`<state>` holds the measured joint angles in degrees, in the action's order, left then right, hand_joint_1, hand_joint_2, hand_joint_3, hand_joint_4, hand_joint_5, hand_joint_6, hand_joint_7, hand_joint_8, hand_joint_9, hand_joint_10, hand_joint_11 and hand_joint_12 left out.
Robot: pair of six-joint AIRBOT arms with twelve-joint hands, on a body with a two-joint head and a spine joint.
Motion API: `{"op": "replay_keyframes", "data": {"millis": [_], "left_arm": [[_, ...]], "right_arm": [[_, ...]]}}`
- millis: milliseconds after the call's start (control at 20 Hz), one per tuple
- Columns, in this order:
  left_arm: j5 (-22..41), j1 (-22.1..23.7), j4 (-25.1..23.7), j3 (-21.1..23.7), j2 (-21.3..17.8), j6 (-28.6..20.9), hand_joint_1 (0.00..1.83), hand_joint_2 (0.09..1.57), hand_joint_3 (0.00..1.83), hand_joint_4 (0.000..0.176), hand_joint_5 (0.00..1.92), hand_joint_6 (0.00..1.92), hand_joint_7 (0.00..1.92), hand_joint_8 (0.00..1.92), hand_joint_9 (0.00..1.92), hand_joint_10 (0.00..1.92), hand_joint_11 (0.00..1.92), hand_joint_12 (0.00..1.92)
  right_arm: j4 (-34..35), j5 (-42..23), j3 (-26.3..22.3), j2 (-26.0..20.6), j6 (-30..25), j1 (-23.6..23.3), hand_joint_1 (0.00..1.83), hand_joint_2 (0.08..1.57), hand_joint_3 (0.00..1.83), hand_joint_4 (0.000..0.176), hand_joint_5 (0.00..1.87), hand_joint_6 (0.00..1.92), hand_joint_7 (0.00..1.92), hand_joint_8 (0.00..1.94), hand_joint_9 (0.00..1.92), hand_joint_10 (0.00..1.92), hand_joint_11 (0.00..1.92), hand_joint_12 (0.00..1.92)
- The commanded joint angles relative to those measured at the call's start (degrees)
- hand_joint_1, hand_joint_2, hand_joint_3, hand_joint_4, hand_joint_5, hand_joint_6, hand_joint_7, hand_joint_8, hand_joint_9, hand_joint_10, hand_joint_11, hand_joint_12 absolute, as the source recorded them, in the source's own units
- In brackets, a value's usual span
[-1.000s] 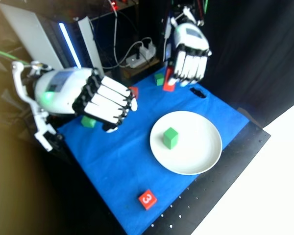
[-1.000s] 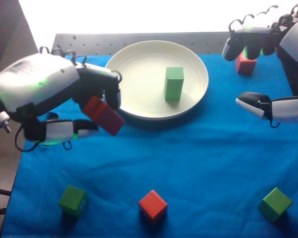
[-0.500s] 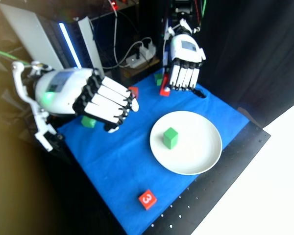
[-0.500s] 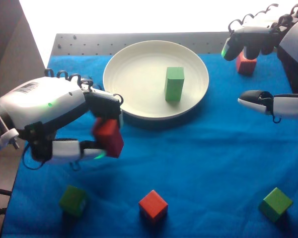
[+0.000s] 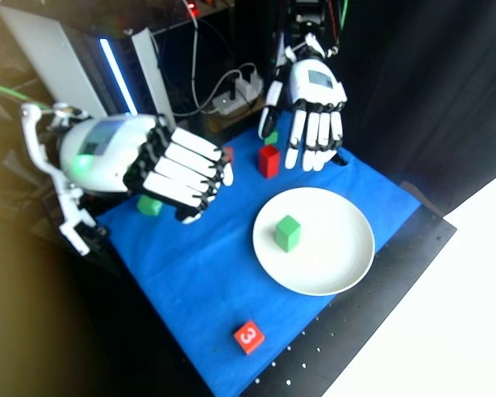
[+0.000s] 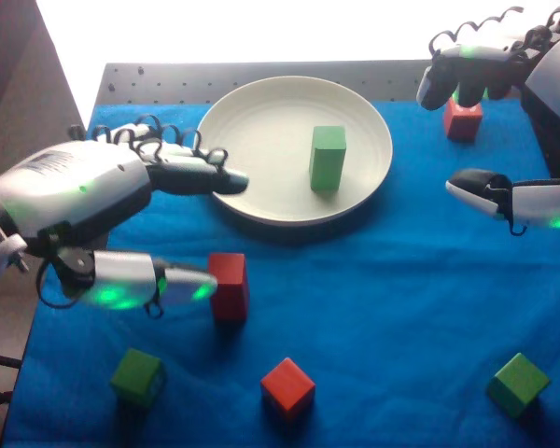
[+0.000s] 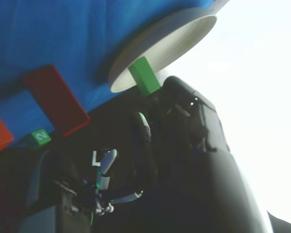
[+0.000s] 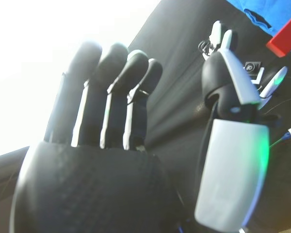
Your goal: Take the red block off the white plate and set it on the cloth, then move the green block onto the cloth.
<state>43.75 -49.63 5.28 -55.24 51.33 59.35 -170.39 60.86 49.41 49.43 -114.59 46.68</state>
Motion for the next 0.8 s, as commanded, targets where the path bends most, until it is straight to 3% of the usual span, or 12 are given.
{"op": "replay_keyframes", "data": {"millis": [0,50,100,150,300,350,400,450,550,650,700,750], "left_arm": [[8.8,0.5,1.3,-0.4,0.0,0.5,0.31,1.18,0.02,0.074,0.34,0.0,0.25,0.0,0.24,0.08,0.0,0.96],[9.4,0.5,2.8,-0.6,0.0,2.2,0.27,1.18,0.0,0.12,0.23,0.01,0.17,0.0,0.15,0.02,0.0,0.59],[9.8,0.8,4.3,-0.5,-0.1,5.0,0.27,1.18,0.0,0.12,0.23,0.01,0.17,0.0,0.15,0.02,0.0,0.59],[10.1,1.2,5.4,-0.2,-0.2,7.5,0.44,1.13,0.0,0.145,0.21,0.0,0.15,0.0,0.12,0.0,0.0,0.42],[11.7,3.0,7.2,-0.2,-0.2,11.4,0.52,1.08,0.0,0.126,0.24,0.0,0.17,0.0,0.12,0.0,0.0,0.38],[12.4,3.3,7.7,-0.3,-0.2,11.8,0.52,1.07,0.0,0.105,0.26,0.01,0.17,0.0,0.13,0.0,0.0,0.38],[13.1,3.4,8.8,-0.5,-0.4,12.6,0.56,1.07,0.0,0.087,0.28,0.01,0.17,0.0,0.13,0.0,0.0,0.36],[13.7,3.4,10.5,-1.3,-0.4,13.0,0.56,1.07,0.0,0.087,0.28,0.01,0.17,0.0,0.13,0.0,0.0,0.36],[13.6,3.4,12.3,-2.4,-0.4,13.0,0.64,1.07,0.0,0.073,0.33,0.01,0.23,0.01,0.23,0.02,0.0,0.75],[13.7,3.4,13.8,-3.0,-0.4,13.0,0.67,1.06,0.0,0.053,0.36,0.01,0.24,0.0,0.23,0.01,0.0,0.86],[13.7,3.4,14.4,-3.2,-0.4,13.1,0.65,1.05,0.0,0.051,0.38,0.02,0.27,0.01,0.26,0.02,0.0,0.96],[13.6,3.4,15.0,-3.6,-0.4,13.1,0.58,1.04,0.0,0.077,0.39,0.01,0.28,0.01,0.28,0.02,0.0,1.03]], "right_arm": [[-0.9,6.7,0.4,-0.1,0.0,-0.7,1.12,0.68,0.45,0.0,0.62,0.88,0.66,1.18,0.63,1.42,0.56,1.8],[-0.6,6.7,0.9,-0.1,0.0,-0.7,1.15,0.71,0.42,0.0,0.55,0.82,0.55,0.98,0.49,1.29,0.47,1.75],[-0.1,6.7,1.6,0.2,0.0,-0.7,1.15,0.71,0.42,0.0,0.55,0.82,0.55,0.98,0.49,1.29,0.47,1.75],[0.3,6.7,2.1,0.5,0.0,-0.7,1.16,0.77,0.32,0.0,0.53,0.74,0.54,0.85,0.45,1.2,0.43,1.72],[0.8,4.9,3.7,1.6,0.0,-2.0,1.19,0.89,0.15,0.0,0.47,0.76,0.48,0.75,0.36,1.11,0.28,1.67],[0.8,3.8,4.4,2.2,0.0,-2.9,1.15,0.9,0.13,0.0,0.46,0.74,0.48,0.74,0.37,1.09,0.29,1.63],[0.8,2.1,5.2,3.2,0.0,-4.1,1.08,0.92,0.09,0.0,0.47,0.67,0.46,0.84,0.34,1.2,0.26,1.73],[0.7,0.0,6.8,5.2,0.0,-5.9,1.08,0.92,0.09,0.0,0.47,0.67,0.46,0.84,0.34,1.2,0.26,1.73],[0.6,-2.1,8.8,7.6,0.0,-7.6,1.03,0.92,0.03,0.0,0.57,0.46,0.45,0.78,0.35,1.2,0.22,1.76],[0.7,-4.7,11.0,10.2,0.0,-9.6,1.07,0.92,0.0,0.0,0.66,0.26,0.51,0.54,0.34,1.04,0.24,1.66],[0.7,-6.0,12.1,11.6,0.0,-10.4,1.09,0.91,0.0,0.0,0.7,0.15,0.58,0.42,0.37,0.96,0.24,1.61],[0.8,-6.9,13.1,12.6,0.0,-10.9,1.11,0.91,0.0,0.0,0.72,0.08,0.63,0.32,0.4,0.91,0.23,1.6]]}}
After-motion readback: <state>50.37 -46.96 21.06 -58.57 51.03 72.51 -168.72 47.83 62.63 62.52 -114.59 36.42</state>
